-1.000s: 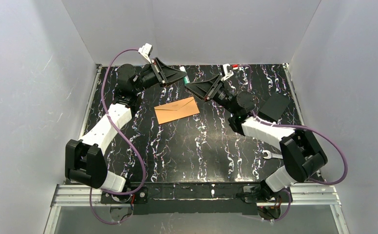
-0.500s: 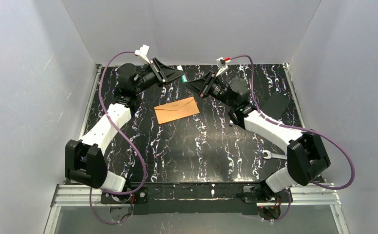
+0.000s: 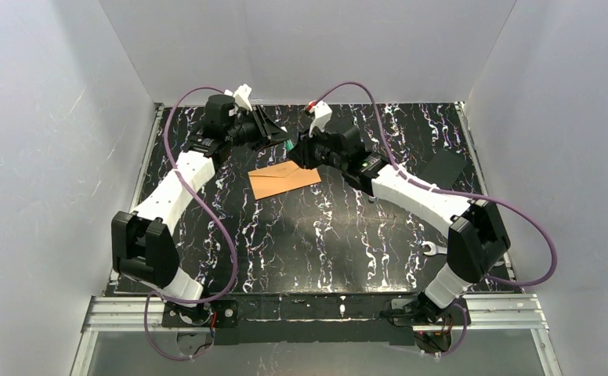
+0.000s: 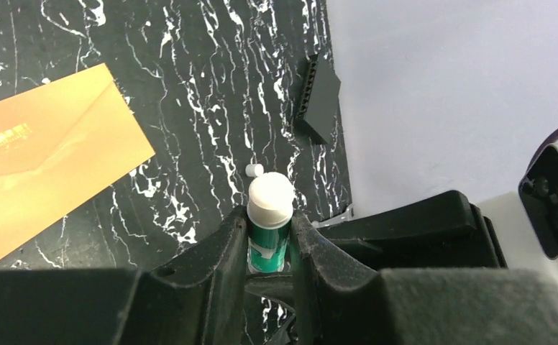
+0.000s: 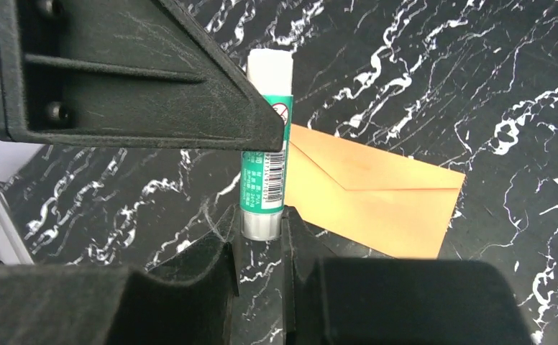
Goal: Place the letter into the envelope and seal it
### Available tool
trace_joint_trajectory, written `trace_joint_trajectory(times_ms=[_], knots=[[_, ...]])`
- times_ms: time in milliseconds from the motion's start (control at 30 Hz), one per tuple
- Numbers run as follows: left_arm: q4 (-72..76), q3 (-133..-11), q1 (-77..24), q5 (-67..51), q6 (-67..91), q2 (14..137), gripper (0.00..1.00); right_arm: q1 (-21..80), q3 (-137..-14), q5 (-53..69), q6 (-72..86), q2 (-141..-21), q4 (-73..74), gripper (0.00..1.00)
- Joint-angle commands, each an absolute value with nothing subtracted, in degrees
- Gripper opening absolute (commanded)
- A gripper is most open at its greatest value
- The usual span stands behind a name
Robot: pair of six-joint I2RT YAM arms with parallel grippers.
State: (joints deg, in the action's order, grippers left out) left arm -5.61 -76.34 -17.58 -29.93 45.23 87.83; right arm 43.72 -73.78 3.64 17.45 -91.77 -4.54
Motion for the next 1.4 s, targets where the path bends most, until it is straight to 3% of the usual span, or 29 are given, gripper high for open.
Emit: trace_joint_trajectory(times_ms=[0,67,133,233,433,733,933,1100,1367], knots=[[-1.75,-76.40,-17.86,-36.44,42.33,87.10,0.00,42.91,-76.21,8.92,14.11,-92.38,-2.19,0.41],[1.12,-76.98,-17.80,-40.31,39.69,86.87,0.00,40.85,-74.29,16.02,20.81,-90.07,-7.56,0.64],[3.49,-77.10,-17.63,-44.27,35.57,86.15,0.00,38.82,-71.59,19.01,28.12,-86.84,-13.93,0.78],[3.23,-79.24,-16.80,-48.63,33.39,85.79,0.00,36.77,-65.32,20.17,38.79,-81.79,-25.23,0.82],[11.37,-83.50,-15.95,-57.98,41.41,85.08,0.00,36.47,-52.47,16.53,60.44,-76.25,-52.85,0.81],[28.85,-83.57,-15.92,-63.98,54.00,83.07,0.00,37.05,-51.46,17.08,70.84,-79.79,-69.24,0.80],[38.14,-83.92,-15.96,-62.81,64.10,83.67,0.00,37.78,-53.65,19.77,73.54,-83.19,-76.85,0.54],[39.68,-82.56,-16.02,-60.92,65.32,83.16,0.00,38.23,-54.65,19.66,74.04,-84.16,-78.49,0.39],[40.67,-81.08,-16.05,-60.43,65.93,82.71,0.00,38.23,-55.36,18.88,73.40,-84.32,-78.14,0.50]])
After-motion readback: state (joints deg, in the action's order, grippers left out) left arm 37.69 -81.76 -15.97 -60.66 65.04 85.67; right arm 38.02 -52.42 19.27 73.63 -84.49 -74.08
